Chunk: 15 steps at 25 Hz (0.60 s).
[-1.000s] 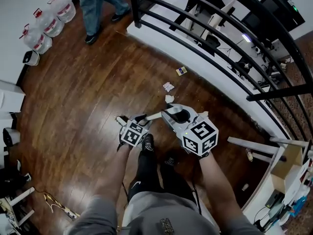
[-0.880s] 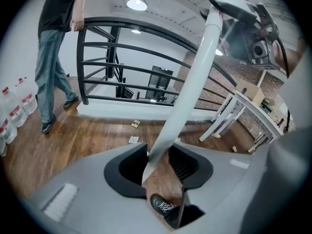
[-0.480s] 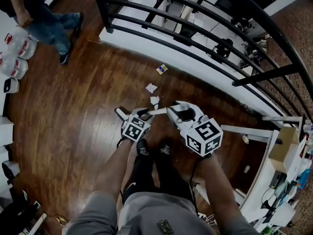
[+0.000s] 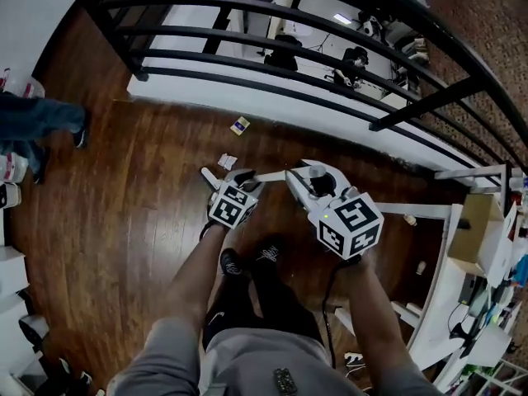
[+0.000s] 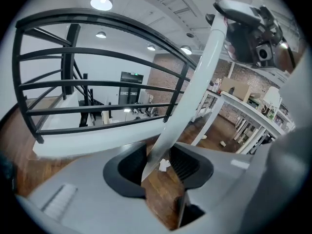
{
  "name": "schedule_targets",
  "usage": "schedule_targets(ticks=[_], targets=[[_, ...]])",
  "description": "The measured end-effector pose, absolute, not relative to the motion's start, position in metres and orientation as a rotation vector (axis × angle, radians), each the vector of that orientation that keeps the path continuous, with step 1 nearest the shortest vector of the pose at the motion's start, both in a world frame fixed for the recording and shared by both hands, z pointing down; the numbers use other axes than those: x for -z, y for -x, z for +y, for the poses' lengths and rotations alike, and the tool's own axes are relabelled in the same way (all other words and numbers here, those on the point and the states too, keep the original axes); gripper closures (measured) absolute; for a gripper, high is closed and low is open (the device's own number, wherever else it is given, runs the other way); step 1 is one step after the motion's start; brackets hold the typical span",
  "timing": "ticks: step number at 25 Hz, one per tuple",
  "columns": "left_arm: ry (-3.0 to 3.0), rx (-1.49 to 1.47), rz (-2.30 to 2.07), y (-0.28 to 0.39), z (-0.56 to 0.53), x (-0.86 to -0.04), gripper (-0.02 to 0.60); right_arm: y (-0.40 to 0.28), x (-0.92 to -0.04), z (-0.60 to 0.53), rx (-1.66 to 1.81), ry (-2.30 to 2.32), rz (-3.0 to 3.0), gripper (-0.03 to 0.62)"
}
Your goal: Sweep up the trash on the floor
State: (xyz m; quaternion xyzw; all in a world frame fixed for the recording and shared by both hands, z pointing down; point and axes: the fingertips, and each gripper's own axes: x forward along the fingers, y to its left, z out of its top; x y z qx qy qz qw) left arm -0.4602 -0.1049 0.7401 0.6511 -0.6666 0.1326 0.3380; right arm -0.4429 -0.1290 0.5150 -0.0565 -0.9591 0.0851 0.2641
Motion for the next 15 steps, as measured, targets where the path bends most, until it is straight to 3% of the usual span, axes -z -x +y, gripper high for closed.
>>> schedule_targets(ticks=[9, 15], targets=[[-1.801, -0.417, -1.67, 0.449, -0.196, -0.727, 0.436, 0.425, -0.502, -0.21, -0.281, 0.054, -2.648, 0.494], [-1.924, -0.524, -1.592, 0.408, -0.248, -0.696, 0.442, 0.376, -0.473, -0.275, -0.389, -0.08, -2.731, 0.494]])
